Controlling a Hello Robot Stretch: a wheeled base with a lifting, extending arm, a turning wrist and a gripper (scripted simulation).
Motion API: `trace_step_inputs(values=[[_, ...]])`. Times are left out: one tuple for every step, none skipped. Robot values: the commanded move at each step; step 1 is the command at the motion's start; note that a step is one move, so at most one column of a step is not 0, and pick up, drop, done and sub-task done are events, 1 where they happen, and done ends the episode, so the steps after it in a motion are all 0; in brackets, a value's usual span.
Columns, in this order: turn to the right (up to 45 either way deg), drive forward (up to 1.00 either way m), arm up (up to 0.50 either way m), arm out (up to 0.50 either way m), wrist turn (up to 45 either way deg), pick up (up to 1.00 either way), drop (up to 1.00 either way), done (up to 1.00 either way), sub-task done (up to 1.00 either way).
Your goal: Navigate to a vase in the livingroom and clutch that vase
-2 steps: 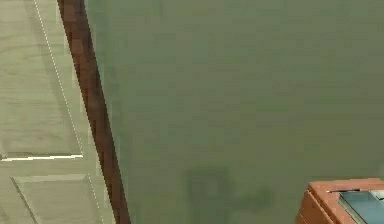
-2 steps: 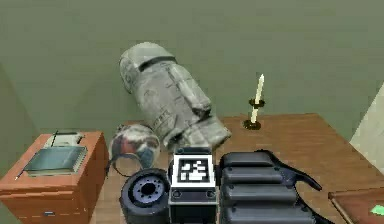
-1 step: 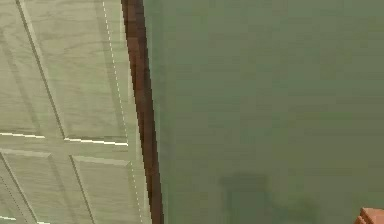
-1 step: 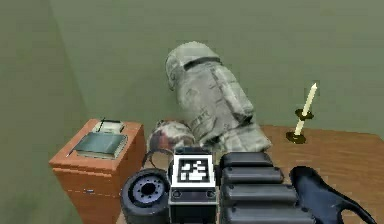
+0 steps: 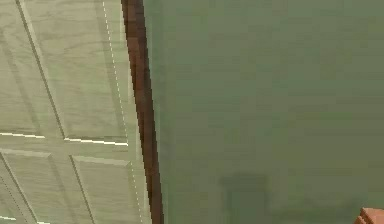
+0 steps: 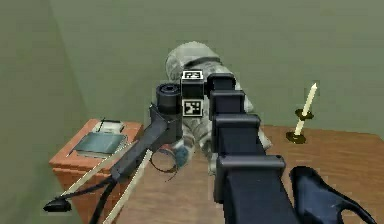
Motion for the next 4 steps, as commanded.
trace_step_inputs(values=[[0.0,0.00,0.00,0.00,45.0,0.00,0.00,0.00,0.00],[0.0,0.00,0.00,0.00,45.0,0.00,0.00,0.00,0.00],[0.0,0.00,0.00,0.00,24.0,0.00,0.00,0.00,0.00],[0.0,0.00,-0.26,0.00,0.0,0.00,0.00,0.00,0.00]])
